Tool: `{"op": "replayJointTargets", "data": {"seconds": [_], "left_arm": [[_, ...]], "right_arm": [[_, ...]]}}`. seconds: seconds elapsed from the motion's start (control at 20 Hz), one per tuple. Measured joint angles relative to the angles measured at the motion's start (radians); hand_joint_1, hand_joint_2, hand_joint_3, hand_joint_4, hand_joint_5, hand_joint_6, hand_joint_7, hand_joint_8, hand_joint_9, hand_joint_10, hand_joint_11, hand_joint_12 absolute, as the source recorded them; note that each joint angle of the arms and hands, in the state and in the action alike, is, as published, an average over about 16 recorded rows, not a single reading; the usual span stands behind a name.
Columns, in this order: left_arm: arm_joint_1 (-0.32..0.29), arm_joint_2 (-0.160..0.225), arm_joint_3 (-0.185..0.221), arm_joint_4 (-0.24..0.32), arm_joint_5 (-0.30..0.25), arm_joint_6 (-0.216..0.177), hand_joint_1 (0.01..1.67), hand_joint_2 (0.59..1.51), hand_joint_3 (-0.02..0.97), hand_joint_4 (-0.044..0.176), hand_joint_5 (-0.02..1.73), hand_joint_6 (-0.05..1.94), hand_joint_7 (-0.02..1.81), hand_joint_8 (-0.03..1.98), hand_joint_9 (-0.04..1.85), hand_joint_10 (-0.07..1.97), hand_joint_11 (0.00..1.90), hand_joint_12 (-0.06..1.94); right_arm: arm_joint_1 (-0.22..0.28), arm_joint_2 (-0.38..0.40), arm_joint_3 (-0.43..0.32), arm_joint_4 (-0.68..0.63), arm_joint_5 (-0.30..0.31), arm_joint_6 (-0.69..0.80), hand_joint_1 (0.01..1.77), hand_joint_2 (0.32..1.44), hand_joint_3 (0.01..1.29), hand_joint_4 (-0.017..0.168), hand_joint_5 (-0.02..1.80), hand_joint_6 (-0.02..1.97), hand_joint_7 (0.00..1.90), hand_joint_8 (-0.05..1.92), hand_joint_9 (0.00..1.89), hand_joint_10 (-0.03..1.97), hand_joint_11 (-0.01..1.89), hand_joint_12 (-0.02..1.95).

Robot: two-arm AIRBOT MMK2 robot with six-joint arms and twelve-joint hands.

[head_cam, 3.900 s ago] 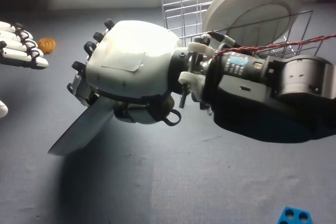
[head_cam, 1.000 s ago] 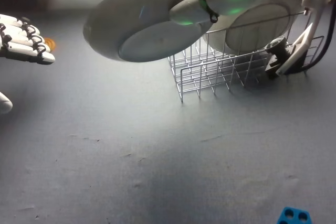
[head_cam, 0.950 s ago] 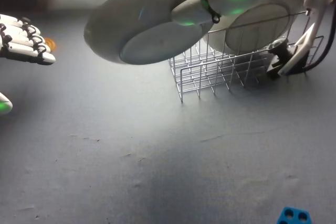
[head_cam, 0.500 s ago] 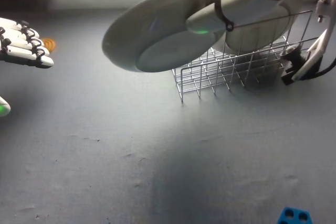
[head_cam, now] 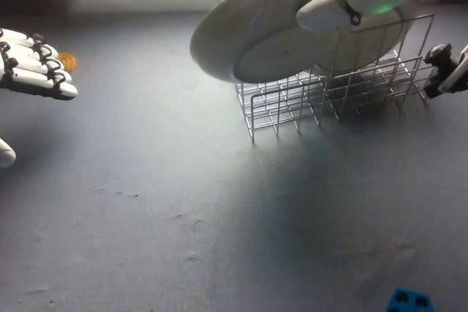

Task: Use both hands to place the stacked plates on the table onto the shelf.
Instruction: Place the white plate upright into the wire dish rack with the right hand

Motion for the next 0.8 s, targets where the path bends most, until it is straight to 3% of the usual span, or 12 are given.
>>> {"op": "replayJointTargets", "data": {"seconds": [0.8], "left_arm": [[0.003, 0.000, -0.001, -0.001, -0.008, -0.023, 0.01, 1.063, 0.018, 0.000, 0.08, 0.01, 0.09, 0.01, 0.07, 0.01, 0.02, 0.11]], "right_arm": [[-0.013, -0.021, 0.113, -0.024, -0.045, -0.002, 1.33, 1.04, 0.01, -0.006, 0.92, 0.91, 0.99, 0.95, 0.98, 1.01, 0.73, 1.26]]}}
